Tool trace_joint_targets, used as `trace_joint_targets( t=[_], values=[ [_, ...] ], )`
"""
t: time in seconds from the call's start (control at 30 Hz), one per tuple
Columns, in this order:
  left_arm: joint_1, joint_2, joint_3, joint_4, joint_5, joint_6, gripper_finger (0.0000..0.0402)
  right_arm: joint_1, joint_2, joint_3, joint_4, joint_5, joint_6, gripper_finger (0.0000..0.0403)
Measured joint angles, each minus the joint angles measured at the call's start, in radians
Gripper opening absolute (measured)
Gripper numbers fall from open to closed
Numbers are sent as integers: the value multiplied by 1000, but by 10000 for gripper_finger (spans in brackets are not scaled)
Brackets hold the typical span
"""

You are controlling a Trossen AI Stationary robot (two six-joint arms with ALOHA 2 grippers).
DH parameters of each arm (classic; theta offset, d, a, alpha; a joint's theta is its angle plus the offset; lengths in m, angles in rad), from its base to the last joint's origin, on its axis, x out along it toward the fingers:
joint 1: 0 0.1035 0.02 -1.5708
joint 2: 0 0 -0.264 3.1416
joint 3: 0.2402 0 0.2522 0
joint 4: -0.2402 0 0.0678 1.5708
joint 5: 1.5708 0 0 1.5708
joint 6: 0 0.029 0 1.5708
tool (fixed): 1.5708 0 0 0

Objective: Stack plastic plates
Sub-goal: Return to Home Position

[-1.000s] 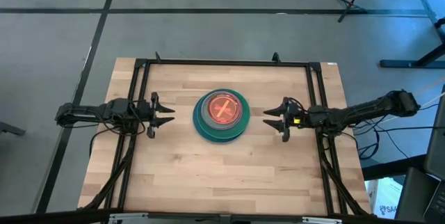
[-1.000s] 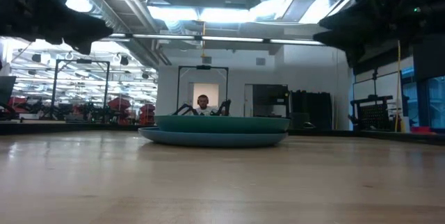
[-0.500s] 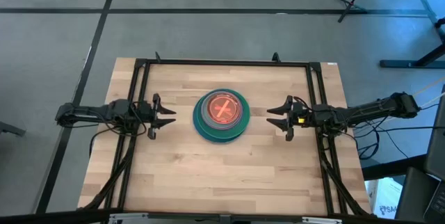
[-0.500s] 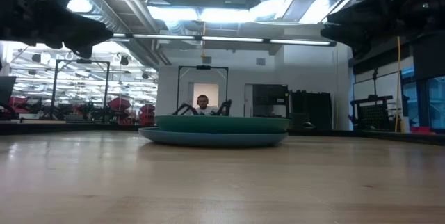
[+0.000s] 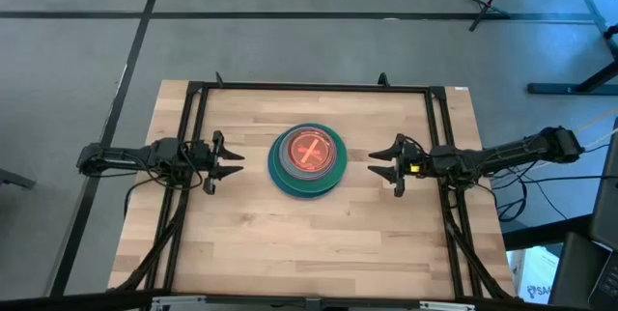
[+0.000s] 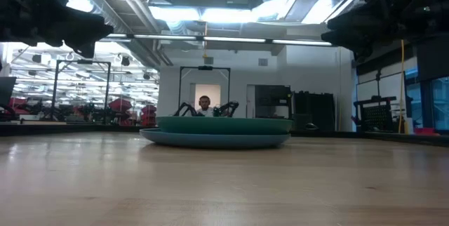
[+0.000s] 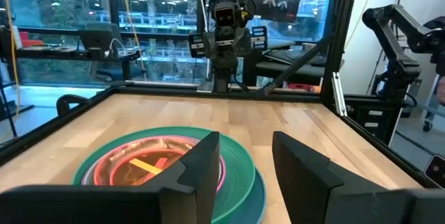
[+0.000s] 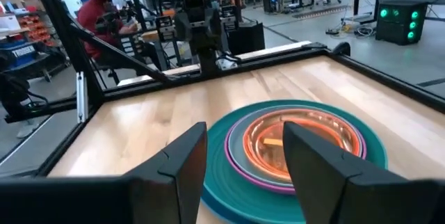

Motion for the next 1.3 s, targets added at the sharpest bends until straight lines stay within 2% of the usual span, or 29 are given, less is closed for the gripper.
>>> trace_joint_targets(
  t=[0.23, 0.4, 0.5, 0.7, 0.83, 0.93, 1.03, 1.13, 1.3],
  values=[
    [0, 0, 0, -6, 17, -11, 127, -1, 3, -20, 8, -16, -15, 182],
    [0, 0, 0, -7, 17, -29, 127, -1, -171, -157, 89, -8, -7, 182],
    [0, 0, 0, -6, 17, -31, 127, -1, -279, -161, -70, 24, 28, 182],
    [0, 0, 0, 10, 4, -31, 127, -1, -459, -161, -206, 1, -6, 182],
    [0, 0, 0, 16, 1, -27, 127, -1, -582, -161, -388, 49, -3, 182],
    [0, 0, 0, 18, 1, -27, 127, -1, -650, -161, -414, 29, -3, 179],
    [0, 0, 0, 19, -16, -18, 126, 0, -698, -161, -422, -4, -12, 158],
    [0, 0, 0, 15, -49, -8, 112, 0, -711, -161, -425, -27, -19, 119],
    [0, 0, 0, -2, 10, -16, 56, -1, -706, -161, -429, -30, -23, 47]
  ],
)
